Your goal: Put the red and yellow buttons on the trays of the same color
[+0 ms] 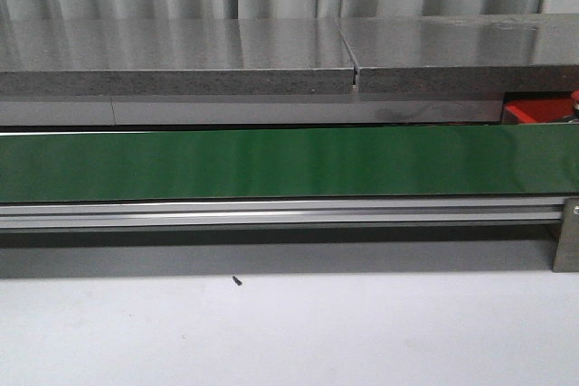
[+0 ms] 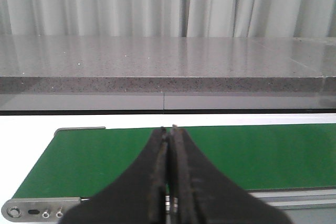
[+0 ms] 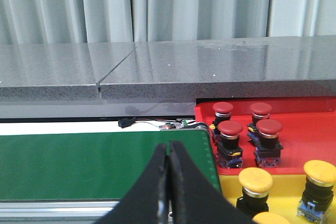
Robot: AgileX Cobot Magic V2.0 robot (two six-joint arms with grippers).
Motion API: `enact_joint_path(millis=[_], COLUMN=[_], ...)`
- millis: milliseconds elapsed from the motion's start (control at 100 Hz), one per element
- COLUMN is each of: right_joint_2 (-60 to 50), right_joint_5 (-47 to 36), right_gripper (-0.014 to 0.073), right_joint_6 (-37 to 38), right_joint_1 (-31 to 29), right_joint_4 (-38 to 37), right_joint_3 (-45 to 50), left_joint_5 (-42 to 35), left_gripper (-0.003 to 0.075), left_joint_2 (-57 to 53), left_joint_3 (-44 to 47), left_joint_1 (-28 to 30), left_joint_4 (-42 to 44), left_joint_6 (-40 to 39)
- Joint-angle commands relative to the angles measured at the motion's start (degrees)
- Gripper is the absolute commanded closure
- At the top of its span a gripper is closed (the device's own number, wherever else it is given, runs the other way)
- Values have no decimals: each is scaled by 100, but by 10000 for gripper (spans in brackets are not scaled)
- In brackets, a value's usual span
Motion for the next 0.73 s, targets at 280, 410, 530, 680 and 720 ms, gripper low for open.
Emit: enact_joint_path(millis=[280,410,530,680,720], right_joint_2=[-99,-99,-99,-99,-99], right_joint_5=[-436,-436,-436,-436,-436], right_gripper=[708,708,708,708,708], right_joint_6=[-3,-3,-3,-3,-3], right_joint_1=[-5,-5,-5,-5,-5], right_joint_4=[-68,-68,-68,-68,-68], right_joint_3=[-3,-3,-3,-3,-3], left_joint_5=[-402,-402,-402,-402,-402], left_gripper=[739,739,739,739,739], left_joint_2=[-189,-189,-197,-197,-197], left_joint_3=[48,48,48,48,48], left_joint_1=[375,375,375,375,375], left_joint_4=[-54,-54,-54,-54,-54], left_joint_6=[10,10,10,10,10])
